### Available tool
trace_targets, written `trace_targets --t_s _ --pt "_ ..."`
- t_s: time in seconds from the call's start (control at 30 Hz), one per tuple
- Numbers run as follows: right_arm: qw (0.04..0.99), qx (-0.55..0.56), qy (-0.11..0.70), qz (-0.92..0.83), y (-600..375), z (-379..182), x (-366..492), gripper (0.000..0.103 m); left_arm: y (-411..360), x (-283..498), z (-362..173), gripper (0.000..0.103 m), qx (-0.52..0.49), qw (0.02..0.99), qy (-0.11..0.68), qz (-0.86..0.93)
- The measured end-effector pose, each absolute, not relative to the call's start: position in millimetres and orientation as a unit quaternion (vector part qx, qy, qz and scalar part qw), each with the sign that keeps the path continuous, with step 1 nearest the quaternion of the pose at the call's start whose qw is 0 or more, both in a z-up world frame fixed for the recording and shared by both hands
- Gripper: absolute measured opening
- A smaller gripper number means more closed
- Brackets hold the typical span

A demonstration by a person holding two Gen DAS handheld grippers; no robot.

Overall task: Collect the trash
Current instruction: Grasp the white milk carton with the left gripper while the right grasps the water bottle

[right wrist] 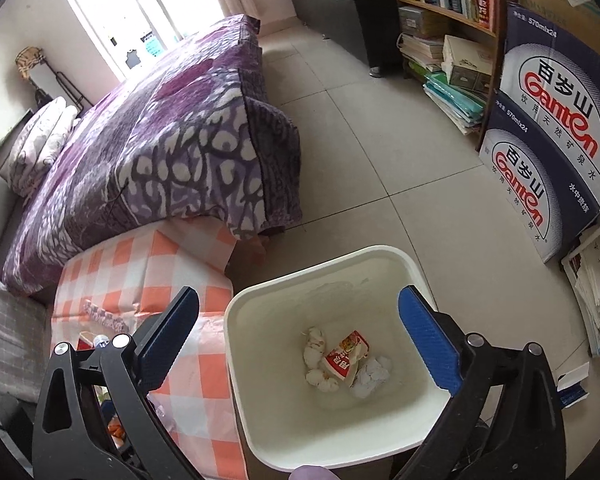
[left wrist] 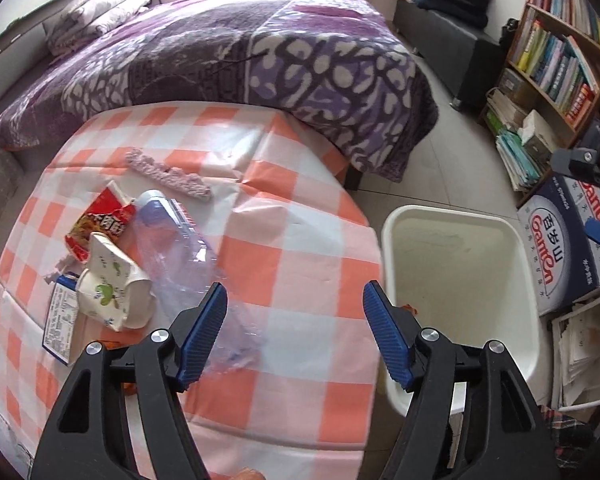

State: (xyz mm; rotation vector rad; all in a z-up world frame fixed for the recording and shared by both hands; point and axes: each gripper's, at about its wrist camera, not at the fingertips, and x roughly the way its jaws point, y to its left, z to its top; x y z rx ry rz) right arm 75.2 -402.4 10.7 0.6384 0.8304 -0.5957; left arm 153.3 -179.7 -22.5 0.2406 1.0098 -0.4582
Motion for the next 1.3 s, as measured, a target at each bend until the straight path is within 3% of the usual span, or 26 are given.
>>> trace_targets --t_s 0.33,0.4,0.63,1.0,1.3 --pt "0.833 0.246 0.436 -0.236 -342 -2 117 0.096 -110 198 -35 0.081 0.175 0.834 0.5 -0.153" --pt "0.833 0.236 0.446 -0.226 -331 -5 125 0.096 -101 204 -44 0.089 0.205 0.817 0.515 -0.159" --pt "0.831 0.223 0.471 -0.192 -299 -17 147 0.096 -80 219 -72 0.089 0.255 0.789 0.539 -0.15" --pt "0.82 0.223 0.506 -0.146 -262 -35 176 0.096 -62 259 -99 0.089 0.188 0.78 0.581 -0.137" --pt "0.819 0.225 0.513 -0.123 -241 -40 189 0.096 -33 257 -69 0.077 0.128 0.805 0.558 -0.157"
